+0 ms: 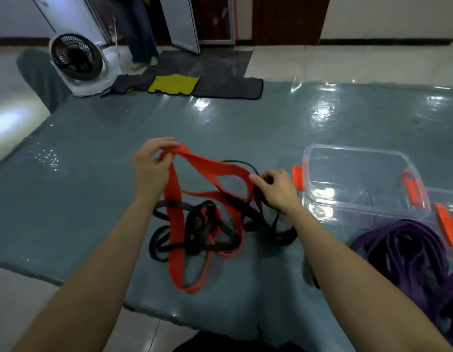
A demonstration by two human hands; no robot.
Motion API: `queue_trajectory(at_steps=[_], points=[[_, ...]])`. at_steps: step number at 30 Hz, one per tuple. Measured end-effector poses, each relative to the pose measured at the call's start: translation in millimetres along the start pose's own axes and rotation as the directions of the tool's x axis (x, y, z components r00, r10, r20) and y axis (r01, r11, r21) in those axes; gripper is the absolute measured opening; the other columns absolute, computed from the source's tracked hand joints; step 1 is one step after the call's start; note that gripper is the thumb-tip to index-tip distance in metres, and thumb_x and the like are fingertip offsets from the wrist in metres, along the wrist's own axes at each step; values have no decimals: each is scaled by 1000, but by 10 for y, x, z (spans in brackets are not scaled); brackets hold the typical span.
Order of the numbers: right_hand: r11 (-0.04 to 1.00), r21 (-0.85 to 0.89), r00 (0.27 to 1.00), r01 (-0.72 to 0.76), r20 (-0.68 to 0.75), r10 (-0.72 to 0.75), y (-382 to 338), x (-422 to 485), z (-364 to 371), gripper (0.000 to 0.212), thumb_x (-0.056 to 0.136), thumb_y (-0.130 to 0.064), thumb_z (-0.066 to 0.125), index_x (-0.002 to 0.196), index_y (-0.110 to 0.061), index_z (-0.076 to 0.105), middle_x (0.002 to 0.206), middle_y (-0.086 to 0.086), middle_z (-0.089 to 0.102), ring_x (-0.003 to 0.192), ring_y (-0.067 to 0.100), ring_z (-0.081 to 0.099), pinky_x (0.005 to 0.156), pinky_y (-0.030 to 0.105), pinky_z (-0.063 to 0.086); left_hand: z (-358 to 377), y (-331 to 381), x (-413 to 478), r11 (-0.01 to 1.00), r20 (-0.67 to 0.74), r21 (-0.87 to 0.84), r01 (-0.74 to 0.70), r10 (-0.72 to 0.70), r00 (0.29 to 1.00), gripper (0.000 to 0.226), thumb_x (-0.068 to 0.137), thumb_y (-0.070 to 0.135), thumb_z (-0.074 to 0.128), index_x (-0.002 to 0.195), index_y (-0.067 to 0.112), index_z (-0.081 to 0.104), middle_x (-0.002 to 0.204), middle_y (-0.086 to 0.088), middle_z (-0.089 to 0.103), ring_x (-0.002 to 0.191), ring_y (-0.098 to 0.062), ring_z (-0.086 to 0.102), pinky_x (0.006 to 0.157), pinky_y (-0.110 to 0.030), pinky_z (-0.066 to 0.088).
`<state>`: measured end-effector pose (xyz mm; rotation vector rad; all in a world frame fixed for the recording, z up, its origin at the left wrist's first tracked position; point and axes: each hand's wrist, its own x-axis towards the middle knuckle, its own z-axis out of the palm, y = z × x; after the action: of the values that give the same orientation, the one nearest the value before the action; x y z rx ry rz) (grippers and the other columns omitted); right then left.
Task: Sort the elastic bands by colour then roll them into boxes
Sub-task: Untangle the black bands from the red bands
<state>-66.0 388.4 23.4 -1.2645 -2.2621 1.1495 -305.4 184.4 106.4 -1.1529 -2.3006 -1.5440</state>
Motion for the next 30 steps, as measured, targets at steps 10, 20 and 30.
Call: queue_trajectory(at_steps=[10, 20, 30], points=[[970, -240, 998, -51, 29, 60, 49, 49, 49, 54, 92, -73, 63, 75, -22, 57, 70, -5, 62, 70, 21, 57, 62, 35, 39, 742, -503, -525, 766, 730, 545, -341, -233, 643, 118, 80, 64, 87, 170, 15, 28, 177, -9, 29, 166, -27, 24, 133, -51, 22], [833, -515, 979, -201, -81, 186, 336, -266, 71, 59, 104, -58, 52, 105, -3, 71, 104, 20, 75, 102, 40, 72, 84, 41, 56, 1437, -508, -705, 825, 725, 551, -123, -401, 559, 77, 109, 52, 50, 174, 30, 14, 159, -17, 53, 143, -41, 56, 116, -54, 46], [796, -553, 969, -247, -116, 220, 322, -401, 148, 61, 107, -62, 46, 116, -6, 68, 110, 19, 75, 103, 38, 73, 84, 42, 57, 1814, -440, -490, 590, 691, 672, -448, -282, 665, 62, 82, 56, 79, 130, 22, 59, 113, -7, 78, 108, -35, 76, 85, -39, 57]])
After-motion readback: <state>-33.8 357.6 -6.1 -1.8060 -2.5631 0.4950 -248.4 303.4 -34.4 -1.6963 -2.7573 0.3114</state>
